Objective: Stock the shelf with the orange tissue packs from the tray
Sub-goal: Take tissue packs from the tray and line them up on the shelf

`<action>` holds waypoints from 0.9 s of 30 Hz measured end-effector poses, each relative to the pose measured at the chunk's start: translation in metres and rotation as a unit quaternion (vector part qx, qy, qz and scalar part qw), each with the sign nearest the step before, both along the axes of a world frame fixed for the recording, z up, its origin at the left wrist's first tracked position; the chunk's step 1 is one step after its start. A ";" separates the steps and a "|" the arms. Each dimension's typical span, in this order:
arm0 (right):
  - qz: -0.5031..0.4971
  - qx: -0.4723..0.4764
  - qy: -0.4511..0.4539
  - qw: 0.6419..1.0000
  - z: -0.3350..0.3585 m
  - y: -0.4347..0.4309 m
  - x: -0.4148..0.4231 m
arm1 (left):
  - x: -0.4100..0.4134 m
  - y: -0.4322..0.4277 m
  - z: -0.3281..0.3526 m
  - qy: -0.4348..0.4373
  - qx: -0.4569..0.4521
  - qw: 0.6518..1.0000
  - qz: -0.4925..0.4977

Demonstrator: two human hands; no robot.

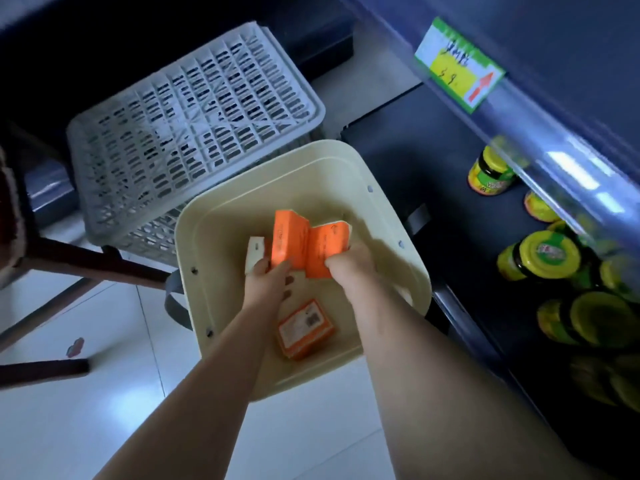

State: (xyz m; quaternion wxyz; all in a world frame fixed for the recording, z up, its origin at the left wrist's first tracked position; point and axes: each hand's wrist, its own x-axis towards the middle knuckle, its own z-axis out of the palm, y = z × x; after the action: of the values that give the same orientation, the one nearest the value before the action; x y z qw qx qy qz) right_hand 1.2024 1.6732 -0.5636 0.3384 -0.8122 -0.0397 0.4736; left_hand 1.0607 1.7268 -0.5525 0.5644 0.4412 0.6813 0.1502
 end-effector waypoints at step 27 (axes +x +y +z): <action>-0.105 0.306 -0.502 0.802 0.451 -0.388 0.120 | 0.150 -0.239 0.372 -0.486 0.113 0.824 -0.268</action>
State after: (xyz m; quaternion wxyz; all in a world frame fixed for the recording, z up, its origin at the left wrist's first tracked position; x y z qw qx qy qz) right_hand 1.3227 1.2856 -0.1127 0.5495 -0.7901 -0.2611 -0.0755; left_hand 1.2102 1.4883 -0.1803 0.7865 0.5371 0.1521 0.2643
